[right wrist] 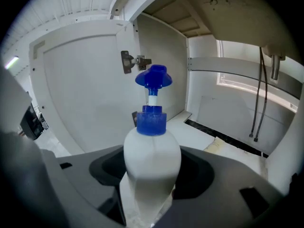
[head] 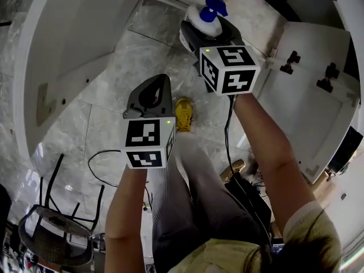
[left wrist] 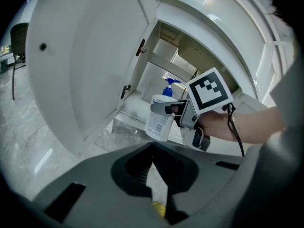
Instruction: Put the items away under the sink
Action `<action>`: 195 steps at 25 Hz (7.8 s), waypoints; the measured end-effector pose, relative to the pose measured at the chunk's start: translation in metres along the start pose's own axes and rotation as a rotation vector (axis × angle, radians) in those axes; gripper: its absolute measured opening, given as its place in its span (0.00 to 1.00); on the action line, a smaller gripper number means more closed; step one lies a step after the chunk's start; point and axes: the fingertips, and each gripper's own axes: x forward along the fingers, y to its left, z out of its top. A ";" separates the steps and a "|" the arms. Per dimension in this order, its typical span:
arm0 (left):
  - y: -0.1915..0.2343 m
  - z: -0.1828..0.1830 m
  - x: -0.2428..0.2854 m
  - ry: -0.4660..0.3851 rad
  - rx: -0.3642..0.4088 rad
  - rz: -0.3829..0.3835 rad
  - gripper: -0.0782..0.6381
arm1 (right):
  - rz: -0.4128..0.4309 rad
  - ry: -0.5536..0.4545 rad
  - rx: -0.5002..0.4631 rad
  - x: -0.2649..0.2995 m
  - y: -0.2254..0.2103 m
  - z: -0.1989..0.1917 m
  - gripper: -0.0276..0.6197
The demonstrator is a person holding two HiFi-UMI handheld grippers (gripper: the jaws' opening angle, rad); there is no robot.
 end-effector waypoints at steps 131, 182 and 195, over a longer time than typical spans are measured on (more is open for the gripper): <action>-0.093 0.144 -0.155 -0.068 0.041 -0.037 0.16 | -0.088 0.050 0.279 -0.160 0.018 0.090 0.25; -0.186 0.253 -0.319 -0.303 0.122 -0.067 0.16 | 0.018 -0.297 0.247 -0.401 0.062 0.257 0.14; -0.190 0.249 -0.343 -0.340 0.122 -0.064 0.16 | 0.003 -0.294 0.242 -0.420 0.072 0.249 0.08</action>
